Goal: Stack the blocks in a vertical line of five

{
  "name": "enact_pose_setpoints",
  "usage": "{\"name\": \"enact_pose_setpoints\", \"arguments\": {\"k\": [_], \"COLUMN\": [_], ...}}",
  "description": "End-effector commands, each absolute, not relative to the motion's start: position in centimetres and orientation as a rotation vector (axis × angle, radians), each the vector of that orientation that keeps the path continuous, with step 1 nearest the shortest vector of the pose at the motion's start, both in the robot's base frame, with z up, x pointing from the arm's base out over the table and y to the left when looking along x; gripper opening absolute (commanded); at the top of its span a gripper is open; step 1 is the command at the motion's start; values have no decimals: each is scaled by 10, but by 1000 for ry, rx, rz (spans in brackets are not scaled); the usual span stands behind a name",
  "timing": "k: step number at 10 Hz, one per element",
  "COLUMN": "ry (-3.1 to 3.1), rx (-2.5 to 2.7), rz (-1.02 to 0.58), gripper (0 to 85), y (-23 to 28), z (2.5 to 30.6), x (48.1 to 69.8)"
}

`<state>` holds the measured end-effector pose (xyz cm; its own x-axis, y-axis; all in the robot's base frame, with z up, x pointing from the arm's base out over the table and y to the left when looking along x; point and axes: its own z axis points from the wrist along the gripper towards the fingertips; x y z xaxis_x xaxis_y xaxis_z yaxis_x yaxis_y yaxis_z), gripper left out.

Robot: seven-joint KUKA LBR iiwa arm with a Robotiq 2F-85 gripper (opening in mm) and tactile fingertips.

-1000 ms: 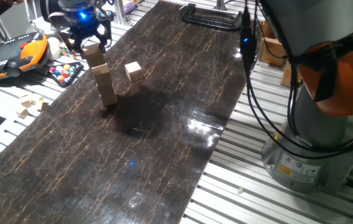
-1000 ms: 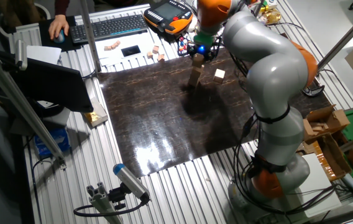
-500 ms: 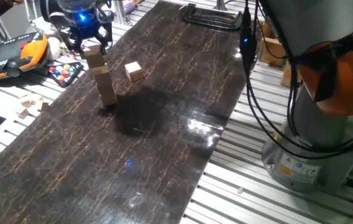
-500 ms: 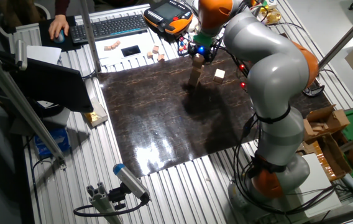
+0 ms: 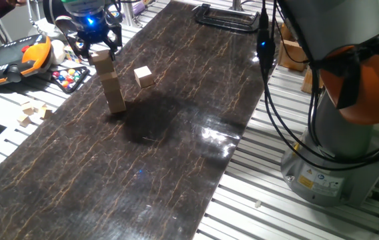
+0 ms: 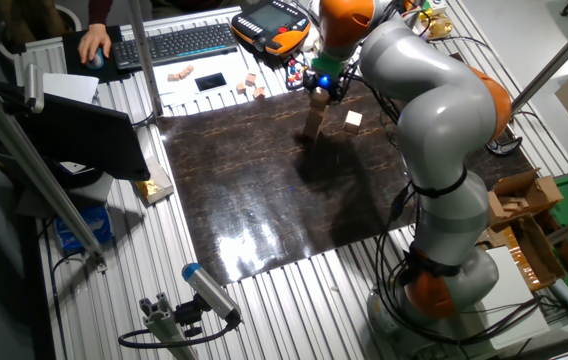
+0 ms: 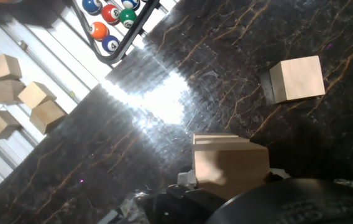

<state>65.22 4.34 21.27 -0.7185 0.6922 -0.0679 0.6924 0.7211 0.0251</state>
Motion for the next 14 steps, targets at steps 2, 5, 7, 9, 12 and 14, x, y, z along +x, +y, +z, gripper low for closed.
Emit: {"name": "enact_pose_setpoints", "arguments": {"k": [2, 5, 7, 9, 12, 14], "ry": [2847, 2842, 2842, 2848, 2850, 2846], "rx": [1144, 1144, 1144, 1141, 1137, 1136], "rz": [0, 3, 3, -2, -8, -8], "gripper": [10, 7, 7, 7, 7, 7], "y": [43, 41, 41, 41, 41, 42], "z": [210, 206, 205, 205, 203, 201], "x": [654, 653, 652, 652, 651, 650]}}
